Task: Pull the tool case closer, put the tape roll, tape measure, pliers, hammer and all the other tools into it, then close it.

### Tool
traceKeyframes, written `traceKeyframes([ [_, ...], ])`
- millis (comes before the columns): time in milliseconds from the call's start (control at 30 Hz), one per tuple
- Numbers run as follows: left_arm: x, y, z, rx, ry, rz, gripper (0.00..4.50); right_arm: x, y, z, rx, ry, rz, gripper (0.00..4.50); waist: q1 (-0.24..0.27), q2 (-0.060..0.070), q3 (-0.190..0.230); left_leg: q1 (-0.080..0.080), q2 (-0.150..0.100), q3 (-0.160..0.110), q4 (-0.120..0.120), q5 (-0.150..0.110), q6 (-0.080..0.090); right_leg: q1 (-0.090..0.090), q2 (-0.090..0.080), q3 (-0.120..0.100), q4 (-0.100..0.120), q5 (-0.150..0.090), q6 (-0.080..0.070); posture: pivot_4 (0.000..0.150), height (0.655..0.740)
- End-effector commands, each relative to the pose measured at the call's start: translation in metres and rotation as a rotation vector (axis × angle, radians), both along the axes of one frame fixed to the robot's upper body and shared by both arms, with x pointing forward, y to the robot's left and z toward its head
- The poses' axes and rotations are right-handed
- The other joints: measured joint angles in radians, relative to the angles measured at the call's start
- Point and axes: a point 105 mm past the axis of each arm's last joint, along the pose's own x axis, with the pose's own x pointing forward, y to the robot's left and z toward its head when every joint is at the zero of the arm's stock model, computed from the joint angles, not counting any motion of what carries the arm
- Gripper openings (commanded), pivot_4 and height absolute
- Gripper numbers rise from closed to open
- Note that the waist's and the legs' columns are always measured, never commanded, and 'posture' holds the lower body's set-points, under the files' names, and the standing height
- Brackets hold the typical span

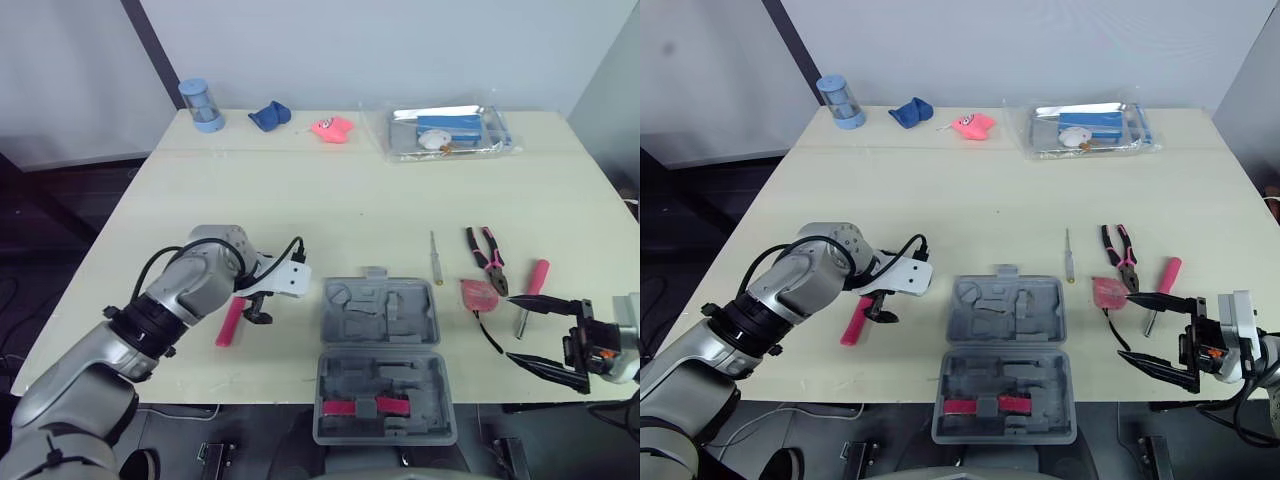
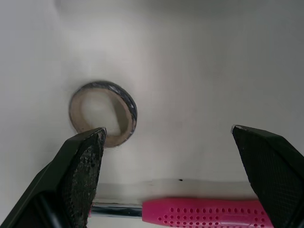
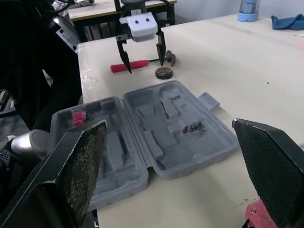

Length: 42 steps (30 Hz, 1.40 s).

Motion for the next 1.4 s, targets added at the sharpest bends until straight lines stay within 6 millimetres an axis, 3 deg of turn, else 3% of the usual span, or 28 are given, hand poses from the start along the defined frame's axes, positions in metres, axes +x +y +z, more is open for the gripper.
traceKeyframes([
  [33,0.003,0.0,0.0,0.018,-0.01,-0.016,4.5,0.0,0.0,0.006,-0.027,-0.058,0.024,4.45,0.001,0.0,0.0,0.0,0.0,0.0,0.0,0.0,0.0,0.0,0.0,0.0,0.0,0.0,0.0,0.15,0.74],
  [700,0.014,-0.015,-0.003,0.043,-0.009,-0.066,4.5,0.006,0.006,0.01,-0.052,-0.095,0.041,4.45,0.0,0.0,0.0,0.0,0.0,0.0,0.0,0.0,0.0,0.0,0.0,0.0,0.0,0.0,0.0,0.15,0.74],
  [800,0.016,-0.019,-0.003,0.046,-0.009,-0.073,3.71,0.005,0.007,0.011,-0.053,-0.097,0.04,4.5,0.0,0.0,0.0,0.0,0.0,0.0,0.0,0.0,0.0,0.0,0.0,0.0,0.0,0.0,0.0,0.15,0.74],
  [1000,0.022,-0.022,-0.001,0.052,-0.015,-0.079,0.8,0.005,0.008,0.013,-0.057,-0.1,0.032,4.5,0.0,0.0,0.0,0.0,0.0,0.0,0.0,0.0,0.0,0.0,0.0,0.0,0.001,0.0,0.0,0.15,0.74],
  [1033,0.022,-0.022,0.0,0.052,-0.016,-0.081,0.15,0.005,0.008,0.013,-0.057,-0.1,0.031,4.5,0.0,0.0,0.0,0.0,0.0,0.0,0.0,0.0,0.0,0.0,0.0,0.0,0.001,0.0,0.0,0.15,0.74],
  [1233,0.023,-0.019,0.008,0.056,-0.027,-0.082,0.06,0.006,0.009,0.013,-0.057,-0.099,0.026,4.5,0.0,0.0,0.0,0.0,0.0,0.0,0.001,0.0,0.0,0.0,0.0,0.0,0.001,0.0,0.0,0.15,0.74],
  [1400,0.018,-0.032,0.025,-0.021,-0.029,-0.091,0.06,0.007,0.01,0.013,-0.057,-0.099,0.026,4.5,0.0,0.0,0.0,0.0,0.0,0.0,0.001,0.0,0.0,0.0,0.0,0.0,0.001,0.0,0.0,0.15,0.74],
])
